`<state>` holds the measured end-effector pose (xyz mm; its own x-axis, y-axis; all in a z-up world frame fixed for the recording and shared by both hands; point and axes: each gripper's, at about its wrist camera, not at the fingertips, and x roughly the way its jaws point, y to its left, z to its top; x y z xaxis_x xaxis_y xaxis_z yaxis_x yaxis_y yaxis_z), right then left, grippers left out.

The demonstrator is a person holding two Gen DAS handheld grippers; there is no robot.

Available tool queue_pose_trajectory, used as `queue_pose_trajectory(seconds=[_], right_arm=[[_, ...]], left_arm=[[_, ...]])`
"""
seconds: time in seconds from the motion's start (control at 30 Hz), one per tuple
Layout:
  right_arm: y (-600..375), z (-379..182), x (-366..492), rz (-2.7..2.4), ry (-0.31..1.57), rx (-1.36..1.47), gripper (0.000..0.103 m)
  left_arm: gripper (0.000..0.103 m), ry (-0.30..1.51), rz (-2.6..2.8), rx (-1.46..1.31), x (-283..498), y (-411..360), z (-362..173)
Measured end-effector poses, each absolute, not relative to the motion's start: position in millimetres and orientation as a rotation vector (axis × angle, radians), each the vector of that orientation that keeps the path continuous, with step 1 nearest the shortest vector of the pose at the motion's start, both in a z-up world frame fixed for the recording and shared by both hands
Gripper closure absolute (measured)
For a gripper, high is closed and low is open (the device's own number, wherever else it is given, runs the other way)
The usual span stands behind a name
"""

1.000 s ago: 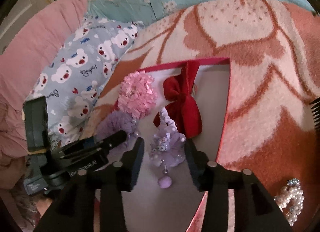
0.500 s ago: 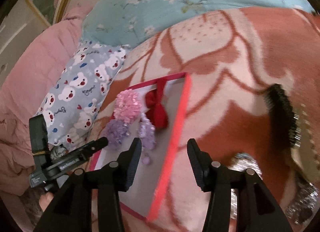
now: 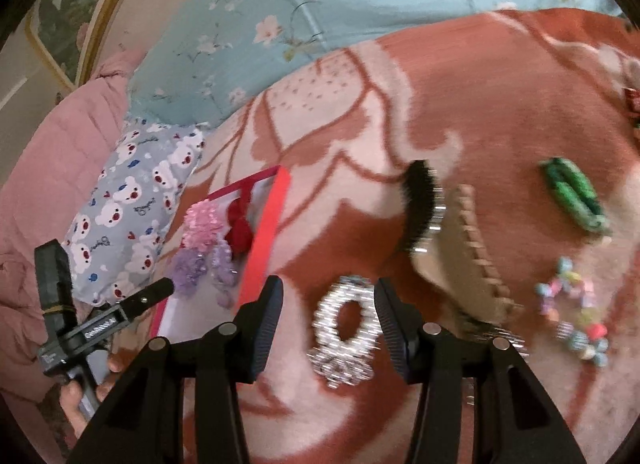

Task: Organize jewelry
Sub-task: 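Grasp the pearl hair tie with the left tool while the right tool grasps the beige claw clip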

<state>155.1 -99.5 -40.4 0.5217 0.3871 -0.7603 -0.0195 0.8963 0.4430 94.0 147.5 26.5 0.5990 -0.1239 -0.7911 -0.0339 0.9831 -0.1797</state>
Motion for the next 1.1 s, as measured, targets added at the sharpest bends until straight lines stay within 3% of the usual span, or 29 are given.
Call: queue_pose_trajectory(seconds=[0.57, 0.8, 1.1], right_arm=[[-171.9, -47.0, 134.2, 0.121, 1.014, 0.389, 0.053], [-157.2, -54.6, 150.7, 0.166, 1.049, 0.309, 0.041], [-140.1, -73.1, 175.9, 0.201, 1.110, 0.238, 0.039]], left_arm=[[0.038, 1.001, -0.229, -0.055, 95.0, 44.3, 7.1], [0.038, 1.045, -0.264, -0.027, 109.4, 17.5, -14.1], [0.038, 1.075, -0.276, -0.021, 126.2, 0.0, -41.3]])
